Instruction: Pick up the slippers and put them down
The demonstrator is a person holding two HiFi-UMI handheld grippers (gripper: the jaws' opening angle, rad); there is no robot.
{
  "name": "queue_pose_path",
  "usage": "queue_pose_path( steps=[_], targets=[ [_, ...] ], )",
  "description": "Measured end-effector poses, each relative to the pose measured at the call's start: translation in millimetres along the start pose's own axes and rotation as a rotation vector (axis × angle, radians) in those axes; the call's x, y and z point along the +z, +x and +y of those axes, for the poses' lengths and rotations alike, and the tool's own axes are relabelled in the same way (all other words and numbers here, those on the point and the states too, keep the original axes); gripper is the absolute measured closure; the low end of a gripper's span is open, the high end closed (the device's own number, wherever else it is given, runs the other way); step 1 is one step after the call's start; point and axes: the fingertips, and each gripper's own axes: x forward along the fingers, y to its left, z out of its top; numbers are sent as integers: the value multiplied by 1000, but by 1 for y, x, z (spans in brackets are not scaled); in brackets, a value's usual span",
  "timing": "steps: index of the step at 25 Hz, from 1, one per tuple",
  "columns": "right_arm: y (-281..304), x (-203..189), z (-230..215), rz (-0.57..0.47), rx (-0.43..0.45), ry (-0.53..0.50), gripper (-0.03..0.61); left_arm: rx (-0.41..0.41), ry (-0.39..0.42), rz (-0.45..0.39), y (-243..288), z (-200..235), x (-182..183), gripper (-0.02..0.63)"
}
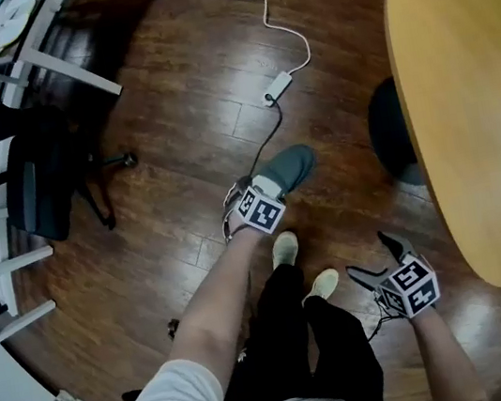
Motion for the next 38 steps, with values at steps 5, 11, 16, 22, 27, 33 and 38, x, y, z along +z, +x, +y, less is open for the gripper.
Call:
queue_pose_path(
  steps=[5,11,16,22,27,33,38],
  targets=[
    [111,-48,-59,53,14,-22,135,14,-44,28,154,15,-43,152],
    [205,-130,-121,127,24,1,135,36,-86,84,340,28,-91,152],
    [264,-152,-149,155,33,-20,135,51,-135,120,426,44,-121,147],
    [280,-154,-140,151,57,-31,135,-37,-159,148,439,34,-139,56],
    [240,-140,-98,133,93,-16,135,-74,-142,129,362,23,-132,44],
    [128,-80,-30,75,99,-12,135,-128,-213,74,172,-17,-115,44],
    [5,-14,29,-28,60,-56,135,-105,-167,-12,-12,-36,-64,48]
  ],
)
